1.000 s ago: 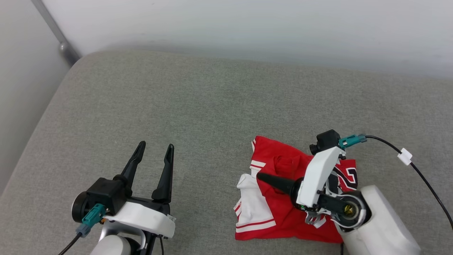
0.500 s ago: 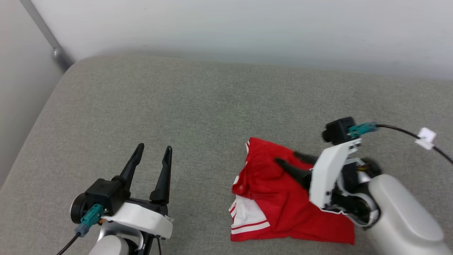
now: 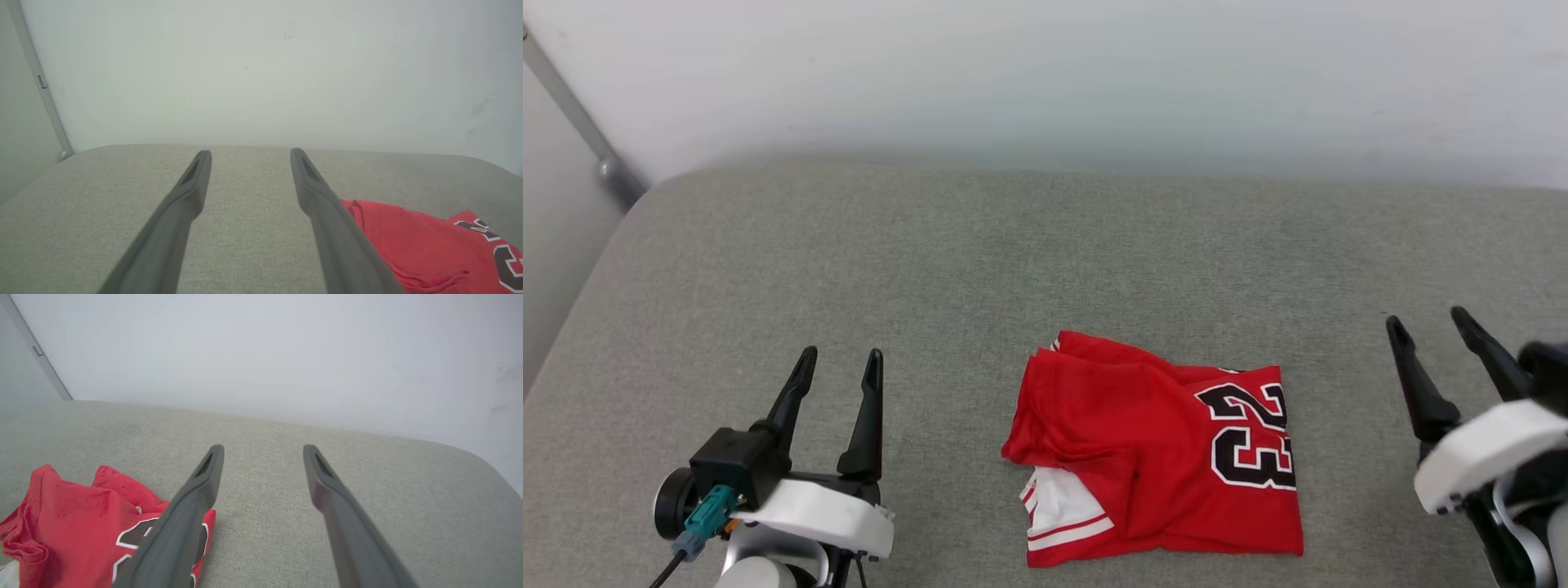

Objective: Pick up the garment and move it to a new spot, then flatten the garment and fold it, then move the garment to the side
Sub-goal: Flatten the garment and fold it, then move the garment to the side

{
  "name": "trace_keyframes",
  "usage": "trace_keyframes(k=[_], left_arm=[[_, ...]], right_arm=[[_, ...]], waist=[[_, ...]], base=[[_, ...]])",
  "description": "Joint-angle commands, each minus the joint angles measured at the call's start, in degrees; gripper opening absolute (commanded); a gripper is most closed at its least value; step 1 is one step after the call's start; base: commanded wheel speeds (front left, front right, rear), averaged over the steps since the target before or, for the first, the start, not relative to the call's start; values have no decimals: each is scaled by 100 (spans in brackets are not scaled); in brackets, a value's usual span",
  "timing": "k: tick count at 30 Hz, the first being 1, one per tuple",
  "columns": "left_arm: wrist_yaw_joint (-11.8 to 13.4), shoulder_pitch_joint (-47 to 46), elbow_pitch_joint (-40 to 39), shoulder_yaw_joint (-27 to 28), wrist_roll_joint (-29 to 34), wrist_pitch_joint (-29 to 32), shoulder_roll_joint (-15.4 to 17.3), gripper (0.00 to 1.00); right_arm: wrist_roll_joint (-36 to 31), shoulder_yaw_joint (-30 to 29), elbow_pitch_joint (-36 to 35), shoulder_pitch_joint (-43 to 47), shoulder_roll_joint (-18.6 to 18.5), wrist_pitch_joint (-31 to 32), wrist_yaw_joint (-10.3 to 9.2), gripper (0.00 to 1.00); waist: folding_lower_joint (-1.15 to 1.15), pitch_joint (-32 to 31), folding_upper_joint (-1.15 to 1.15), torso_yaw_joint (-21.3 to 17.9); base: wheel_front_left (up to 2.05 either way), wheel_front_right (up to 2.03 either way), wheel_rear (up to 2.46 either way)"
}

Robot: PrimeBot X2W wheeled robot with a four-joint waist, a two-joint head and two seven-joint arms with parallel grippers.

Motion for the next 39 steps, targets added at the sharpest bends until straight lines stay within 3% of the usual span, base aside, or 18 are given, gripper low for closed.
trace_keyframes(k=[1,7,14,27,34,39], left_arm=[[23,93,2,33,32,-21,14,100],[58,361,26,82,71,-35,90,100],[100,550,12,8,73,0,106,100],[198,551,-25,98,-79,50,115,100],[168,512,-35,191,-189,14,87,100],[122,435,-19,264,-210,-15,-32,100]], right_arm=[[-90,-158,-186,223,88,-150,-3,100],[-189,-427,-848,1017,413,-565,-3,100],[-193,-504,-1117,1690,681,-646,-3,100],[-359,-518,-1451,1676,851,-498,-3,100],[140,-1041,-1464,1575,931,280,-3,100],[901,-1978,-1143,1414,702,1606,-3,100]], waist=[[0,-63,0,-67],[0,-241,0,-202],[0,-397,0,-270],[0,-327,0,-321],[0,-204,0,-346],[0,-145,0,-245]], base=[[0,0,0],[0,0,0],[0,0,0],[0,0,0],[0,0,0],[0,0,0]])
